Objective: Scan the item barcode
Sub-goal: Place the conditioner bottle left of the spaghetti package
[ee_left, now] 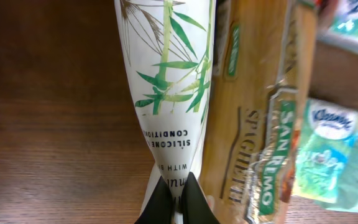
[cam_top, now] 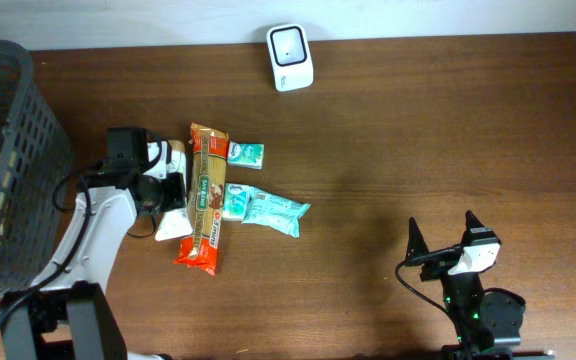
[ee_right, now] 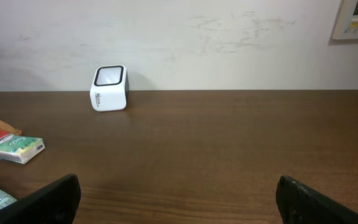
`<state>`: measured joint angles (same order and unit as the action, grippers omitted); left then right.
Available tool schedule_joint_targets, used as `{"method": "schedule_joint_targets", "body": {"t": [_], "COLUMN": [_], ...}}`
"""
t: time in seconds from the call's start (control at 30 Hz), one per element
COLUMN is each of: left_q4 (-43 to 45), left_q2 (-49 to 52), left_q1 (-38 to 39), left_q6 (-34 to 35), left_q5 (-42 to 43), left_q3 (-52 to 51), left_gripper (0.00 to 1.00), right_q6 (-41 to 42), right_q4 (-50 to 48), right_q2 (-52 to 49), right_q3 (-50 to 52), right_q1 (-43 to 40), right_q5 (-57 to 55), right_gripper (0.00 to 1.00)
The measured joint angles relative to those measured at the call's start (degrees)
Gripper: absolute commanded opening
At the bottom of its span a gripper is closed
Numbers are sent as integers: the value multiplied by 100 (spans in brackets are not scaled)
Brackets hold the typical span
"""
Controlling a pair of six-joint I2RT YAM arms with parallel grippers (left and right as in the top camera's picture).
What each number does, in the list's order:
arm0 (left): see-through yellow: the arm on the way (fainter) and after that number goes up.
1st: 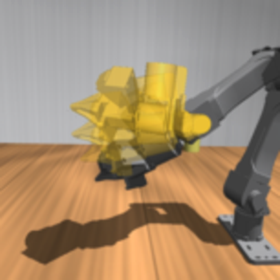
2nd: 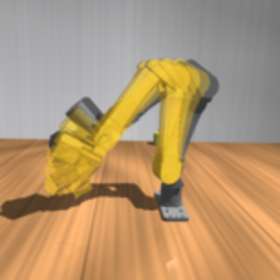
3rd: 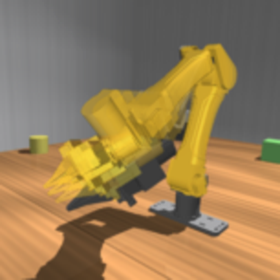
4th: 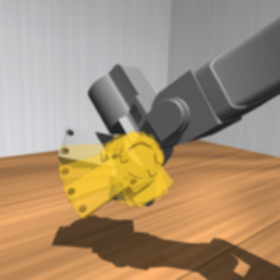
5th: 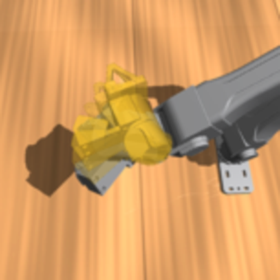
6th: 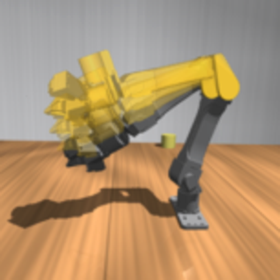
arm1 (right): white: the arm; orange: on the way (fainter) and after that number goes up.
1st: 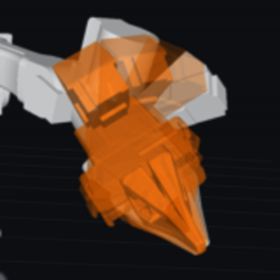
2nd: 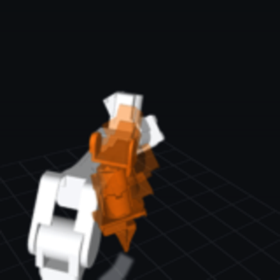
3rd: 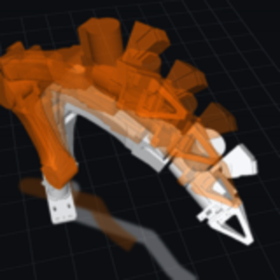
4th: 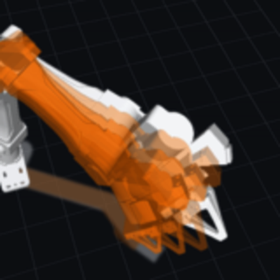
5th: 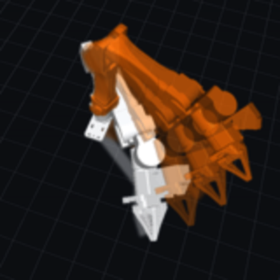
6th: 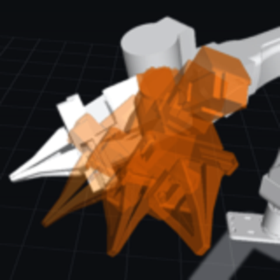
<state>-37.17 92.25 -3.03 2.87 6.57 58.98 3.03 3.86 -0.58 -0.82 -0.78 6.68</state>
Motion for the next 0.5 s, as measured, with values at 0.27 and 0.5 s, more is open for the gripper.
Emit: {"method": "schedule_joint_targets", "body": {"t": [0.27,0.5], "left_q4": [313,120], "left_q2": [343,378], "left_q1": [533,1058], "left_q6": [46,79], "left_q5": [-118,33], "left_q3": [-129,2], "left_gripper": [43,82], "right_q6": [2,2], "right_q4": [-2,-2], "right_q2": [0,0], "right_q3": [0,0], "right_q1": [0,0], "right_q5": [0,0], "right_gripper": [99,99]}}
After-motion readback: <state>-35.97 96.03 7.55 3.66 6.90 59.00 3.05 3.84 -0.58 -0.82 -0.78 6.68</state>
